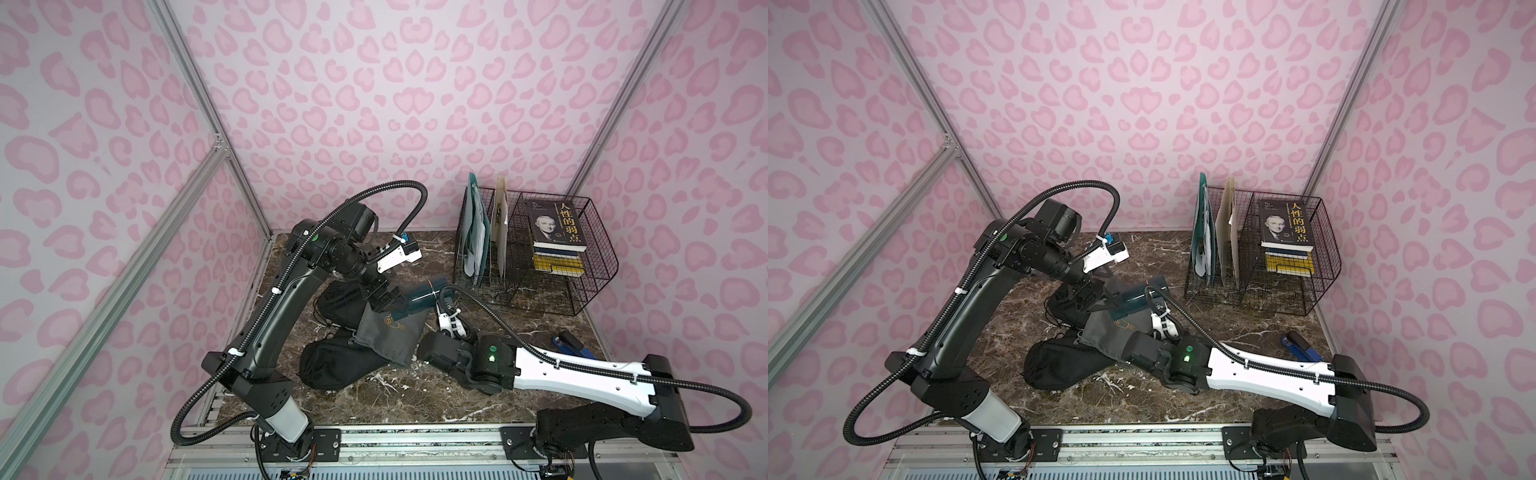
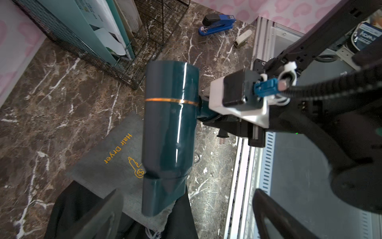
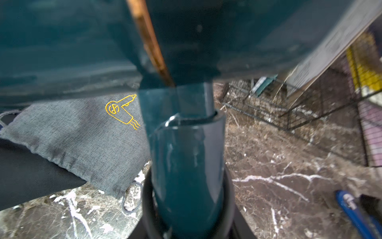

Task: Pack away hair dryers
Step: Fold the hair dryer.

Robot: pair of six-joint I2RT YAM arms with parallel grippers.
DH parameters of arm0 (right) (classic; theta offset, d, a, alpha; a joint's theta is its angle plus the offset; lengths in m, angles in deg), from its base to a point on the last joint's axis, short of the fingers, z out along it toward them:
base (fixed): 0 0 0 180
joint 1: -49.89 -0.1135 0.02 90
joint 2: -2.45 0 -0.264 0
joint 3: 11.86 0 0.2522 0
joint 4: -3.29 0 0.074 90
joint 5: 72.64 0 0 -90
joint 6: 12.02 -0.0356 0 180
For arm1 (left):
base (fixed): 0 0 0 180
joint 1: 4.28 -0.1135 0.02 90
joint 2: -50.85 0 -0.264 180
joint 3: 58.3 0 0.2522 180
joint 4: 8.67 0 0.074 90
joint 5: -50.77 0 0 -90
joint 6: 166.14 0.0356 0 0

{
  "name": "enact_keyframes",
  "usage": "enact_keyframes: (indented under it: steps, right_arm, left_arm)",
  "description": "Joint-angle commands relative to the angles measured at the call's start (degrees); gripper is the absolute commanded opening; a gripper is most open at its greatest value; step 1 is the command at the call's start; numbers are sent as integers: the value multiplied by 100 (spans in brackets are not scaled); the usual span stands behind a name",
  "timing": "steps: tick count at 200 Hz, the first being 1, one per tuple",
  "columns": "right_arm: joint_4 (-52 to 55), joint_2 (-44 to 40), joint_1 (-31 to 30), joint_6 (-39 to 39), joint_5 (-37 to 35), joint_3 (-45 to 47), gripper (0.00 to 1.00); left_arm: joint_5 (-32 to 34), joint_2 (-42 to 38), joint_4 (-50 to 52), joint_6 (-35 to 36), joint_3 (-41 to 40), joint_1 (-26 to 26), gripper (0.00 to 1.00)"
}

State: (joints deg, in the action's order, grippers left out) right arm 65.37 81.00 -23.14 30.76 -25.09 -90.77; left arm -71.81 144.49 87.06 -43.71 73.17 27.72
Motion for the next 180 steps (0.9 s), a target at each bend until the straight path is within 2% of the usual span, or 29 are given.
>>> enact_keyframes:
  steps: [1,57,104,180]
  right_arm:
    - [478,292,-231,-311,-1089,-268,0]
    - [544,714,-705,-23,-1267,-689,0]
    - [418,696,-1042,93,-1376,-743,0]
    - [468,780,-1232,81,-1612,-929,0]
  left_arm:
    - [-336,-80,319,373,-109,7,99]
    - [-364,-110,671,717,-550,16,99]
    - [-426,51,883,952,-493,16,99]
    - [-513,268,914,815,-439,42,99]
